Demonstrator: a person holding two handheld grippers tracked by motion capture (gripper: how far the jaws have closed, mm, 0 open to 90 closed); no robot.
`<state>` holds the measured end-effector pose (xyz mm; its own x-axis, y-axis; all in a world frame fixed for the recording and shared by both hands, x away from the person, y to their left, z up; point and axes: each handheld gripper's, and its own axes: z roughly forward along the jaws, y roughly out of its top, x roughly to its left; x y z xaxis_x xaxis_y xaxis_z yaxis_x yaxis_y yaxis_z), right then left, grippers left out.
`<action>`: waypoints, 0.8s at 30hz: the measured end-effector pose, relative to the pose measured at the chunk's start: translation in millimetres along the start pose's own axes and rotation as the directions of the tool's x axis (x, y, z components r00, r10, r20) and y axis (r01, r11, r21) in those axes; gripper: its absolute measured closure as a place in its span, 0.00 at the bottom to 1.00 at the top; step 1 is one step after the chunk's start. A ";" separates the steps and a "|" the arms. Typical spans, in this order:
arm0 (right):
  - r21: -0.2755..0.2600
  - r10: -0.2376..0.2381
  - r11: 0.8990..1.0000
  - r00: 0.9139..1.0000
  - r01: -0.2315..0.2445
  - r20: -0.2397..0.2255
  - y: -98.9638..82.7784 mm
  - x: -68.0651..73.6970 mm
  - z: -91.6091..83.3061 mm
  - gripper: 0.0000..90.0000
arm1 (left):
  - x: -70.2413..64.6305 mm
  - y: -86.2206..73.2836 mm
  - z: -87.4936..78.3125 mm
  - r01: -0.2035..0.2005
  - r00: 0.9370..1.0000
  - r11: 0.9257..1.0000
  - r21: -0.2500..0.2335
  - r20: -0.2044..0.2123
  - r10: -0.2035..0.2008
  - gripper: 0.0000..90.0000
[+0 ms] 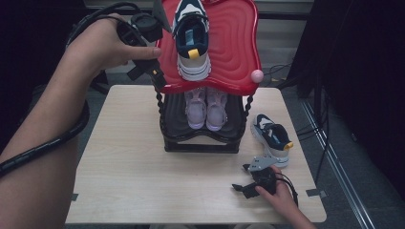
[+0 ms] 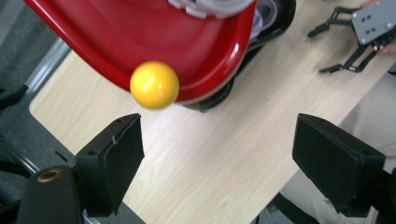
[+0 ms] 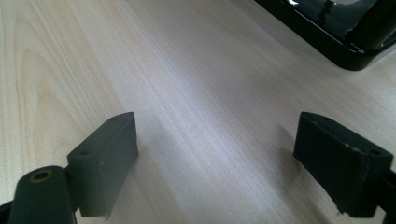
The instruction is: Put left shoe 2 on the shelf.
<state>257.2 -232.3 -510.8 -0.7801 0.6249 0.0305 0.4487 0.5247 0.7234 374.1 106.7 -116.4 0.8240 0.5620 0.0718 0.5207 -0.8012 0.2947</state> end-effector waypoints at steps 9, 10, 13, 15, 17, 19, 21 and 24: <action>0.000 0.000 1.000 1.000 0.000 0.000 0.0 0.0 0.0 0.14 | 2.4 -15.5 7.8 0.014 1.000 1.000 0.010 0.025 -0.014 0.18; 0.000 0.000 1.000 1.000 0.000 0.000 0.0 0.0 0.0 0.14 | 2.8 -17.3 9.0 0.016 1.000 1.000 0.009 0.025 -0.016 0.19; 0.000 0.000 1.000 1.000 0.000 0.000 0.0 0.0 0.0 0.14 | 4.5 -22.8 12.3 0.022 0.999 1.000 0.009 0.034 -0.022 0.19; 0.000 0.001 1.000 1.000 -0.001 0.001 0.0 0.1 0.0 0.14 | 5.6 -26.5 14.4 0.027 0.999 1.000 0.013 0.037 -0.027 0.19; 0.000 0.001 1.000 1.000 -0.001 0.001 0.0 0.1 0.0 0.14 | 6.9 -30.0 16.3 0.034 0.999 0.999 0.017 0.042 -0.034 0.19; 0.000 0.001 1.000 1.000 -0.001 0.000 0.0 0.1 0.0 0.14 | 8.0 -33.4 18.4 0.037 0.998 0.999 0.020 0.042 -0.038 0.19; 0.000 0.001 1.000 1.000 -0.001 0.000 0.0 0.1 0.0 0.14 | 8.3 -36.9 20.4 0.044 0.998 0.999 0.020 0.042 -0.045 0.19; 0.001 0.001 1.000 1.000 -0.001 0.000 0.0 0.1 0.0 0.14 | 8.9 -42.5 24.0 0.047 0.998 0.999 0.020 0.048 -0.048 0.19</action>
<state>257.2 -232.2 -510.7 -0.7796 0.6255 0.0312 0.4498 0.5245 0.7229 364.7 140.8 -151.1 0.8078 0.5894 0.0112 0.5635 -0.7776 0.2790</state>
